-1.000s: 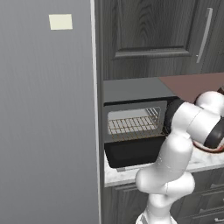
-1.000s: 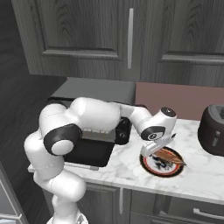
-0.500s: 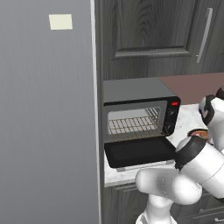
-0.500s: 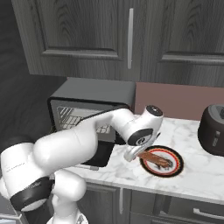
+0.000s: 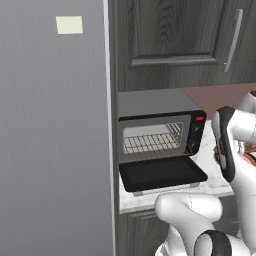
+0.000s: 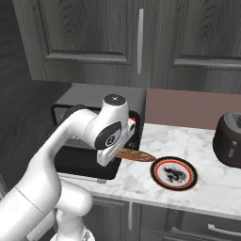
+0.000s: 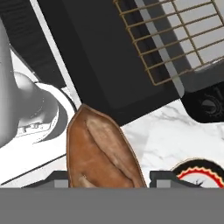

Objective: Pull the toaster oven rack outwards. Pick up the baguette from the plate and place it on the toaster oven rack. Close the toaster oven door fully and set the temperature to the lowest setting.

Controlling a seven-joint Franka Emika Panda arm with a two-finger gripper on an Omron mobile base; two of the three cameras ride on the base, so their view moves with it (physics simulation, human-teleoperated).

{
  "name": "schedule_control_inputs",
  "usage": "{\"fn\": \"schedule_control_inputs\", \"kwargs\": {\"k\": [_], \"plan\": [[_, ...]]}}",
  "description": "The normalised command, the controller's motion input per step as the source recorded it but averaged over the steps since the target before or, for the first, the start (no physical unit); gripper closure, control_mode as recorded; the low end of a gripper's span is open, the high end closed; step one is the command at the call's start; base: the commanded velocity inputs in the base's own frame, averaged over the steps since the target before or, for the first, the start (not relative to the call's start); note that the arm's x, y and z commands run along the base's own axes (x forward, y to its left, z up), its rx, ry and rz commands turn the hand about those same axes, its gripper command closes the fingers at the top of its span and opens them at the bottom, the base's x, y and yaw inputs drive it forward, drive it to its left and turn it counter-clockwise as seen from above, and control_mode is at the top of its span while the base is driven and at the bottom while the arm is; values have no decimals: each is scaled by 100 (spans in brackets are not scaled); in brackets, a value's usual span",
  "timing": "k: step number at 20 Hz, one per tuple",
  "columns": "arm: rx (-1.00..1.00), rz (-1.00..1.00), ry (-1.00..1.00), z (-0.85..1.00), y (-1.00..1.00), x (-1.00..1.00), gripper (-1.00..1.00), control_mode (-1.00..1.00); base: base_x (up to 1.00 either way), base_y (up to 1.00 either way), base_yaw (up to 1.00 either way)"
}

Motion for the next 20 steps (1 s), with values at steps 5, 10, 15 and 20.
{"fn": "schedule_control_inputs", "kwargs": {"k": [5,10,15,20], "plan": [[-6,4,-2,65,95,-2,100,-100,0,0,0],[0,0,-13,29,83,0,100,-100,0,0,0],[2,6,-12,0,71,1,100,-100,0,0,0],[1,15,-2,8,62,1,100,-100,0,0,0]]}}
